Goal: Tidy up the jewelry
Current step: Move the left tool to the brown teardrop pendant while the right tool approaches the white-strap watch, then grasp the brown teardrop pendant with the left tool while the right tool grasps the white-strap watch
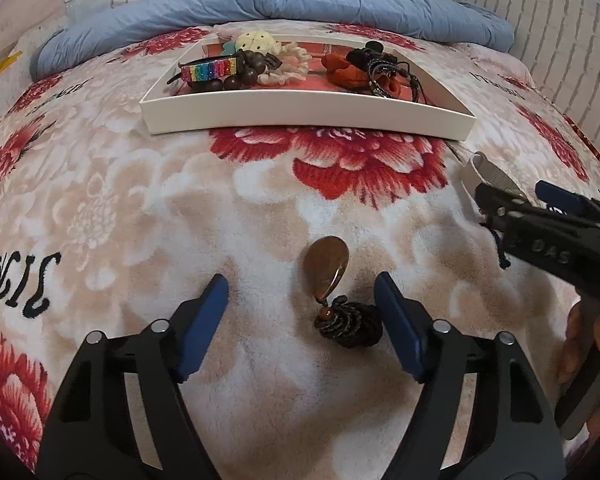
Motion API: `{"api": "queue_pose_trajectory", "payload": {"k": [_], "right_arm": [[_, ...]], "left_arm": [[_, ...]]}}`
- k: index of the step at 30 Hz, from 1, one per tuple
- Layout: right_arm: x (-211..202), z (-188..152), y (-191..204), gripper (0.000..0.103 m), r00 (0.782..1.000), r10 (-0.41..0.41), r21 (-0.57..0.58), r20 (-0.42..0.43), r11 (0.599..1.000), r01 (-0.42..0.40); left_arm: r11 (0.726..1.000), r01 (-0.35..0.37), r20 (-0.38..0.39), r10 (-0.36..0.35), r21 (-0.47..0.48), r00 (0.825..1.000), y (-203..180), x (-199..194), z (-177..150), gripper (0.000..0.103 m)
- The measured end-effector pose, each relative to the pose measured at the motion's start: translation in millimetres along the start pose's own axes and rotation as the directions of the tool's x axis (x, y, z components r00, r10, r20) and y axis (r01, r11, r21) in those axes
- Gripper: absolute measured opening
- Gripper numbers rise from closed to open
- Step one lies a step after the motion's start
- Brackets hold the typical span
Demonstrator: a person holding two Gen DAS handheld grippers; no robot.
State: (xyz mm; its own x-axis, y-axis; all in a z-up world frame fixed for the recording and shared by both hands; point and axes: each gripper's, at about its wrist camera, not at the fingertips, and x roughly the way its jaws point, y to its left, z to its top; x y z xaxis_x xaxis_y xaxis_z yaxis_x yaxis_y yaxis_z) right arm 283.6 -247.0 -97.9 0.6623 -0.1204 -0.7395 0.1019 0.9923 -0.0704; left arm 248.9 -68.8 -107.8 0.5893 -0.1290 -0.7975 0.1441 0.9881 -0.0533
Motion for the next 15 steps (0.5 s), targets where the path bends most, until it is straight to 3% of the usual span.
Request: {"api": "queue_pose_trajectory", "payload": {"k": [5,8,15], "right_arm": [[8,0,-6,0.086,1.0,0.009,0.031,-0.027,0.999,-0.008],[12,0,-7,0.068,0.999,0.023,0.043,-0.045,0.999,-0.021],[17,4,-5,0.056,0.997,0.053,0.043,-0.056,0.998,-0.051]], "left_arm": [[1.0,0.007,0.004,-0.007,-0.019,1.0,4,0,1,0.064],[1.0,0.004,0.008,-0.004,-0.015,1.0,3,-1,2,0.057],[1.0,0.003,0.01,-0.003,0.004,1.0,4,-1,8,0.037]]}}
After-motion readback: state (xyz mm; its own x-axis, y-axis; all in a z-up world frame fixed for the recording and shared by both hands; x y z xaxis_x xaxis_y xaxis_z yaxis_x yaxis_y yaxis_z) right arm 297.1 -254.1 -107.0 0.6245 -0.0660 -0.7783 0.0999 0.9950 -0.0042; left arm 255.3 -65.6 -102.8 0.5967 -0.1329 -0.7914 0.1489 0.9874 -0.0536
